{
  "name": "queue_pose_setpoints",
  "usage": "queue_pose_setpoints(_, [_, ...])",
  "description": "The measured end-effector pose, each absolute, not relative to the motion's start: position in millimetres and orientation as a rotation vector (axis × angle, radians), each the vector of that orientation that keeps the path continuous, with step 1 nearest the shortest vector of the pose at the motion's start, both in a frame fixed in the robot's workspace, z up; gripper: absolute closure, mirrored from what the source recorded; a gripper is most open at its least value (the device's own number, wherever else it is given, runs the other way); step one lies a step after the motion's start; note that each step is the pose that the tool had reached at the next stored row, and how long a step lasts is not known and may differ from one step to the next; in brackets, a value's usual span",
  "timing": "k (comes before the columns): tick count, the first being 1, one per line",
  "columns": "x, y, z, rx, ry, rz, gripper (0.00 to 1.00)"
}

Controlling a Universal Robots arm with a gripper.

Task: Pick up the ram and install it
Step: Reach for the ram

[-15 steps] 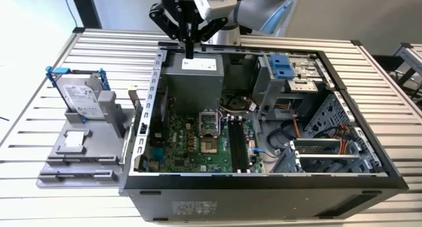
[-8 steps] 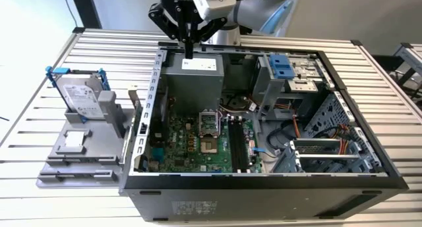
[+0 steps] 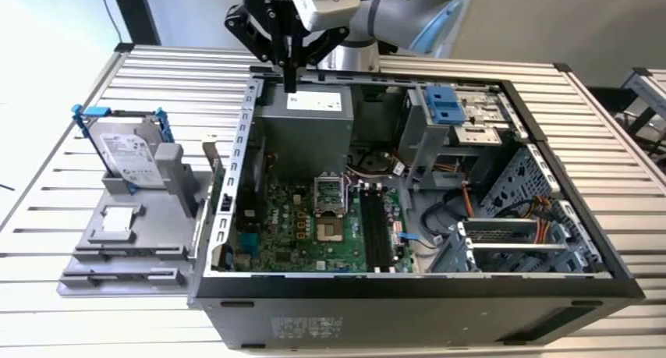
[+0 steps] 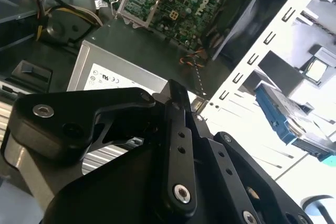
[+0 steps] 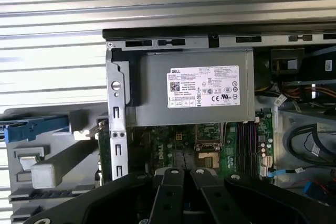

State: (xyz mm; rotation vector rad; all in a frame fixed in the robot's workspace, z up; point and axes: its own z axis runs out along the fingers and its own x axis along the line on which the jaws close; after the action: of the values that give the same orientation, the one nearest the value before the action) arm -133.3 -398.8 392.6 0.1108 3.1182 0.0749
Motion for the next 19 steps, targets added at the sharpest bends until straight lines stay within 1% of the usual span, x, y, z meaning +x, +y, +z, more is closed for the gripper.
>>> queue_pose_setpoints(19, [-159, -399, 393, 0.111, 3.120, 0.075, 1.00])
